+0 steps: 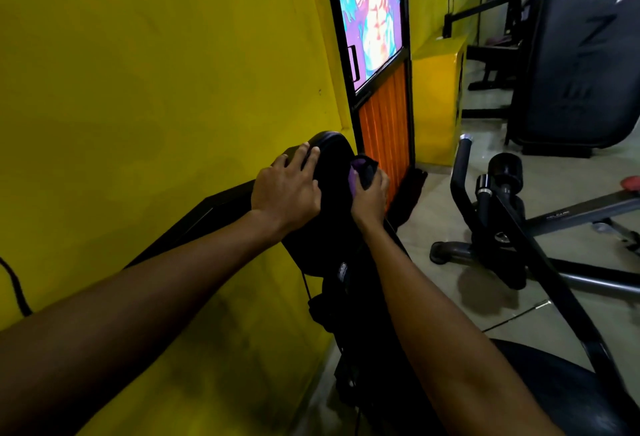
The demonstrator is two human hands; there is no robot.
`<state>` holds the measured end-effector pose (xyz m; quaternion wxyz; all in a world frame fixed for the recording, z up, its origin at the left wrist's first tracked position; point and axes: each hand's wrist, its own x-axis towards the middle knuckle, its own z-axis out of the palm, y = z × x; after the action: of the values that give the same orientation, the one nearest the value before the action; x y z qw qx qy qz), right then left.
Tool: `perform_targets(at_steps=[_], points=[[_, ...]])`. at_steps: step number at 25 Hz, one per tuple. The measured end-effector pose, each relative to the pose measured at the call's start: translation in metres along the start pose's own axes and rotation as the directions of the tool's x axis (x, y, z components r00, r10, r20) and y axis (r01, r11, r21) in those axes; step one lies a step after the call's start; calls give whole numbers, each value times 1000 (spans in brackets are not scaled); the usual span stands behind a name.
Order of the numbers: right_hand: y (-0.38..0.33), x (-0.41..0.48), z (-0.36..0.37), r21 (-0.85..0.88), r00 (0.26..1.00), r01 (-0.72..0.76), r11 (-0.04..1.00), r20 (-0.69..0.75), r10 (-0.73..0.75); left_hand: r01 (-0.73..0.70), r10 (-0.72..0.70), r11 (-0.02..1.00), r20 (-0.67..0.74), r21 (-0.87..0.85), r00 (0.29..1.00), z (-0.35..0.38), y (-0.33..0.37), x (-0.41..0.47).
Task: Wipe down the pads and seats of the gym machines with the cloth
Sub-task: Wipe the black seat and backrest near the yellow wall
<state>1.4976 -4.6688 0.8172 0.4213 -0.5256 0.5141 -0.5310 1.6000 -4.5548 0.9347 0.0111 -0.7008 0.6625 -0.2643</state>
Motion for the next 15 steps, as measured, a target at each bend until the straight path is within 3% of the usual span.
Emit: perform_targets(at_steps=[2,7,11,15], points=[[3,-14,2,14,1000,-11,1000,7,11,5,-5,1000,-10,16,1000,2,0,0],[5,-69,11,-17,978,199,980,68,-198,13,-13,999,-24,34,1000,2,2,-1],[-31,-12,6,-99,981,195,976,40,-192,20,-19,999,-33,33,999,2,1,0],[-25,36,-5,-41,987,80,996,142,-74,-1,1,1000,-17,16,1000,0,1,0]])
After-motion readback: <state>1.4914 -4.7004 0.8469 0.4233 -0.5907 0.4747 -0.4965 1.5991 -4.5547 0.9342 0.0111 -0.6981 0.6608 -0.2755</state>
